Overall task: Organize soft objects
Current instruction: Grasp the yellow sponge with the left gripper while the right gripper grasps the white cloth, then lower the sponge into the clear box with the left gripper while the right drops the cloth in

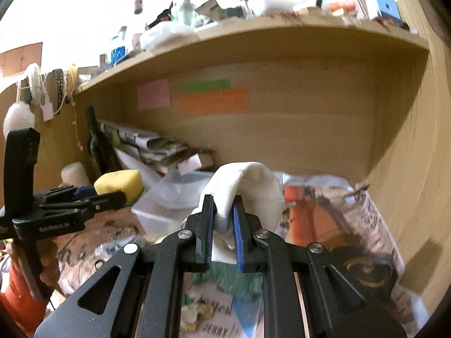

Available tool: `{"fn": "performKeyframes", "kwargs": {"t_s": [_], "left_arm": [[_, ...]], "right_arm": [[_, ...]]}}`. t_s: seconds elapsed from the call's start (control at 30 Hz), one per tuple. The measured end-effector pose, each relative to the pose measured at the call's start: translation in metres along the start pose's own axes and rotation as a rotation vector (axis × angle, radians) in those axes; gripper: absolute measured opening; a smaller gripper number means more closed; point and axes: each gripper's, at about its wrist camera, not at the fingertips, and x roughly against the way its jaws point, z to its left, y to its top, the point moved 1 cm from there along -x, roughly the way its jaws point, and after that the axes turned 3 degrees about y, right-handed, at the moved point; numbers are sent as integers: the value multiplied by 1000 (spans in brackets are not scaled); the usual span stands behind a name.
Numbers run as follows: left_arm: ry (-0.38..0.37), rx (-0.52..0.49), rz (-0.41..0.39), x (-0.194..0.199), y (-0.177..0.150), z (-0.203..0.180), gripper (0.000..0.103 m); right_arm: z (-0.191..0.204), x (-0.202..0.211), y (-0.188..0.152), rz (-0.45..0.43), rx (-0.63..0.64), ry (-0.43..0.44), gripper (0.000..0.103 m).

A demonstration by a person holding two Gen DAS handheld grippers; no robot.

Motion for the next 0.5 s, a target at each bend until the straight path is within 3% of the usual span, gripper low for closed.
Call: {"fn": "performKeyframes", "kwargs": {"t_s": [0.13, 0.23, 0.5], "left_arm": [[29, -5, 28, -16, 13, 12, 54], [39, -26, 91, -41, 15, 16, 54], [36, -54, 263, -93, 6, 17, 54]], "right_arm": [[0, -7, 10, -19, 16, 3, 12], [-1, -20, 16, -11, 20, 10, 12], [-6, -70, 13, 108, 17, 8, 12]]}}
